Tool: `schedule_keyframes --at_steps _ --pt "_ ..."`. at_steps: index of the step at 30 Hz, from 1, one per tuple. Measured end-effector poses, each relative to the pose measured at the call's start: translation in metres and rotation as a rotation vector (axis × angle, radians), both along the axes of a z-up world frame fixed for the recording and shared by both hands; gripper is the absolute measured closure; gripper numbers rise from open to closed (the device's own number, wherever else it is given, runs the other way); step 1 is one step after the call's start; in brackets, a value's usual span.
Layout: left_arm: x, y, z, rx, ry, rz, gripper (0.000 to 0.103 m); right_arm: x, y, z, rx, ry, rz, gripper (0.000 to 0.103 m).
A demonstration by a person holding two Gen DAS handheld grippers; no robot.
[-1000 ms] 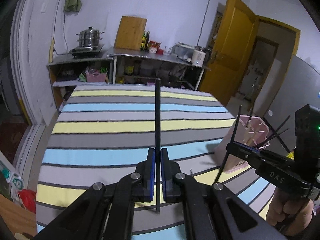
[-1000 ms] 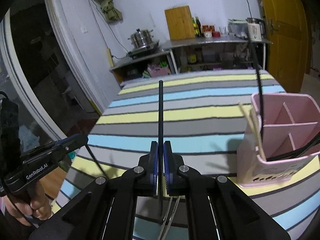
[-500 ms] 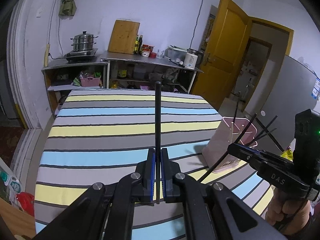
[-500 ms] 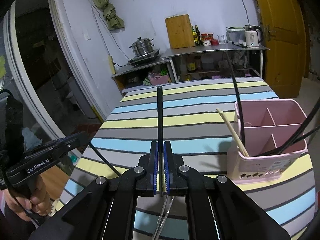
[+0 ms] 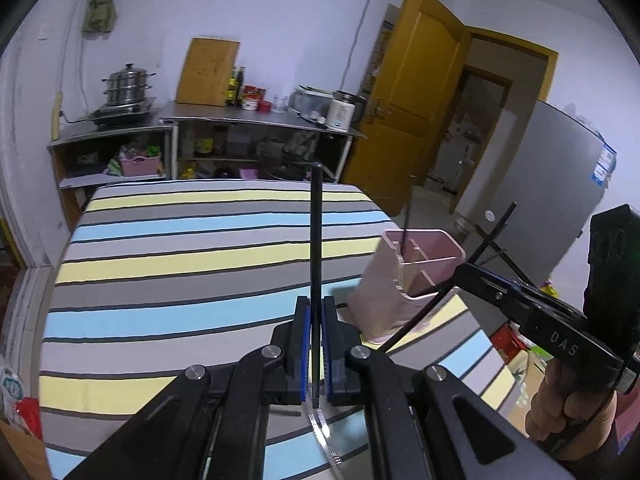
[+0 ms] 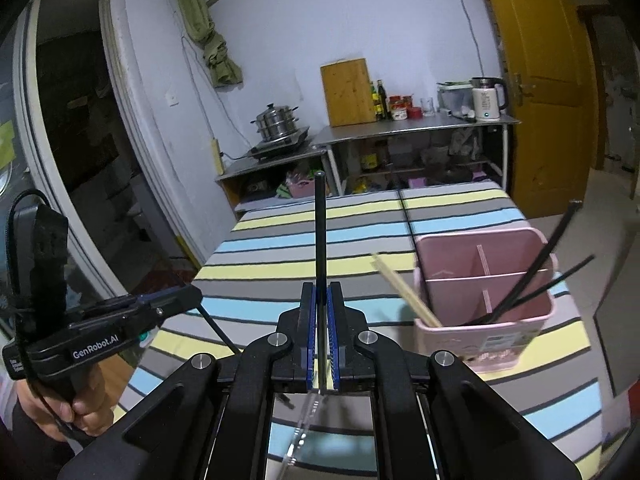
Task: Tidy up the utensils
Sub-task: 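Lift both held chopsticks and carry them over the pink holder, then lower both chopsticks into the pink holder and open both tools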
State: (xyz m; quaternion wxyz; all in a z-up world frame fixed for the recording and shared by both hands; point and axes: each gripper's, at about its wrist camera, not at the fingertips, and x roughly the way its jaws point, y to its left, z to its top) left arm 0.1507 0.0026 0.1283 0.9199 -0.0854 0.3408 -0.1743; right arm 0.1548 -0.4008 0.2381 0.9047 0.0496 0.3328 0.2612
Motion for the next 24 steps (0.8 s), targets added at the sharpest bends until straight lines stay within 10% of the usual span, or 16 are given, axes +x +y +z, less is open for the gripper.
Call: schedule_keyframes --at_steps 24 --pt "0.064 -0.088 0.072 -0.109 -0.112 -0.132 0.098 0.020 -0.090 0.064 0.026 -0.154 -0.202 0.097"
